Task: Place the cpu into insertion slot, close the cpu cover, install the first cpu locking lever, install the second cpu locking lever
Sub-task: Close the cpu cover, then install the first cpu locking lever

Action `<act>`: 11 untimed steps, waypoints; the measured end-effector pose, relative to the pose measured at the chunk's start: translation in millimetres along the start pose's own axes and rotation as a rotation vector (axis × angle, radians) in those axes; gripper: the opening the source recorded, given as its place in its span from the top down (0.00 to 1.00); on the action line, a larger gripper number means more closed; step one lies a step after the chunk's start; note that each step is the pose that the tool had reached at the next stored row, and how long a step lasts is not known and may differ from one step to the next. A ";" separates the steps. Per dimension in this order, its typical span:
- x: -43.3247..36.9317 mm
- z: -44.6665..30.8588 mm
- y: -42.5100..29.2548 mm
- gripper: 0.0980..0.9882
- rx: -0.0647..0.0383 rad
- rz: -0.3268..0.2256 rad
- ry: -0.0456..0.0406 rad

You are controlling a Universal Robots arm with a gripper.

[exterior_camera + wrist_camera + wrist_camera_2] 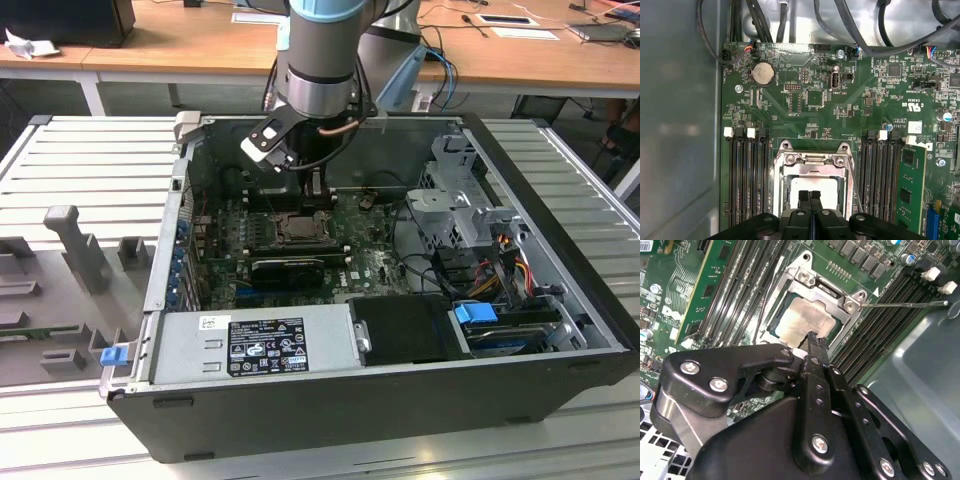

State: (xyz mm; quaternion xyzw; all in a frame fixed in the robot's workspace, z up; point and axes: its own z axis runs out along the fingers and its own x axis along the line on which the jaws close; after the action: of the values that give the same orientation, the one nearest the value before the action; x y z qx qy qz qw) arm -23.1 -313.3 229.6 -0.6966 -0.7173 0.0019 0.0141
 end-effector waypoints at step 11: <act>0.2 -11.2 -1.0 0.99 0.000 0.000 0.0000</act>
State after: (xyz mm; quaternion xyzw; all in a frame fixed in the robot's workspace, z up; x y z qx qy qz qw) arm -23.8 -313.3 240.9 -0.6966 -0.7173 0.0019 0.0142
